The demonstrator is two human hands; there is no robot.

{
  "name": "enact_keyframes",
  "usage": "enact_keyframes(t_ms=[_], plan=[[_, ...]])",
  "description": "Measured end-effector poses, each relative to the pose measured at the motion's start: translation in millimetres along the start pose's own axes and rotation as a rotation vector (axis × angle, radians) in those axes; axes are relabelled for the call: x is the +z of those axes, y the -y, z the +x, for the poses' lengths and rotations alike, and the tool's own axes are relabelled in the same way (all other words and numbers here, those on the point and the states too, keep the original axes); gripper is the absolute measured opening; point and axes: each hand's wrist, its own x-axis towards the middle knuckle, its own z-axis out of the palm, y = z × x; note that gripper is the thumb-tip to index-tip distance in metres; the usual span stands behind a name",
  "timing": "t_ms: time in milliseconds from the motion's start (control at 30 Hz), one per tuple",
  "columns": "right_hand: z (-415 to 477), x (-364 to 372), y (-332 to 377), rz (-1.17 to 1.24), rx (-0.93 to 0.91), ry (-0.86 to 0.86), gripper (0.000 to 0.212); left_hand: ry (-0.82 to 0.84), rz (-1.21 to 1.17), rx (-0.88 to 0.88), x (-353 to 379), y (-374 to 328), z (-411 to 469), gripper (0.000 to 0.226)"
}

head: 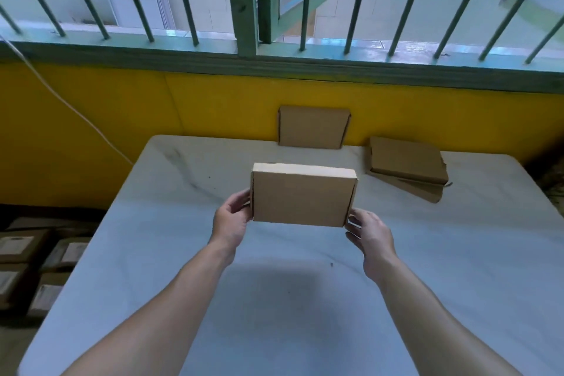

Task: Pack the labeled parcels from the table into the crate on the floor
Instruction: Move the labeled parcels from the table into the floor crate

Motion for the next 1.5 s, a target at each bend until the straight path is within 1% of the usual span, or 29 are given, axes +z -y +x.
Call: enact_keyframes(t_ms=[100,200,267,367,533,633,700,800,867,967,1167,1367,1500], plan=[[-9.5,10.7,0.0,0.100,0.047,0.033,0.020,-0.024,-0.126,-0.011,-12.4,-4.7,-2.4,0.030],[-15.5,18.7,0.3,0.192,0.072,0.061,0.015,-0.036,-0.202,-0.040,-19.1,-9.7,-6.9,0.020],[-17.3,22.7,2.1,0.218,0.070,0.076,0.011,-0.025,-0.185,-0.039,-21.6,-11.3,-9.8,0.022],[-15.1,24.7,7.5,0.260,0.069,0.085,0.015,0.028,-0.179,-0.055,-23.6,-12.9,-11.7,0.024],[-10.5,21.5,17.4,0.293,0.024,0.185,0.019,0.100,-0.380,-0.087,-22.4,-19.1,-13.7,0.024],[-8.0,18.3,27.5,0.300,-0.025,0.275,0.023,0.138,-0.509,-0.097,-16.9,-24.9,-18.7,0.029],[-6.2,15.6,34.5,0.310,-0.067,0.342,0.028,0.169,-0.559,-0.084,-13.8,-28.9,-22.6,0.034],[-5.2,11.2,42.4,0.381,-0.102,0.419,0.035,0.202,-0.628,-0.053,-9.8,-35.1,-27.9,0.032],[-5.1,8.4,48.7,0.440,-0.117,0.460,0.036,0.234,-0.703,-0.027,-7.1,-38.8,-30.2,0.034],[-6.7,2.8,59.6,0.507,-0.152,0.526,0.034,0.310,-0.813,0.033,-1.2,-45.3,-34.5,0.031],[-10.3,-9.5,80.9,0.572,-0.209,0.655,0.037,0.474,-0.934,0.146,12.0,-59.5,-44.3,0.035],[-6.6,-18.5,92.0,0.527,-0.245,0.701,0.050,0.439,-0.916,0.168,22.3,-62.5,-50.5,0.036],[2.7,-24.4,89.3,0.485,-0.221,0.673,0.046,0.404,-0.936,0.159,29.2,-54.5,-50.0,0.037]])
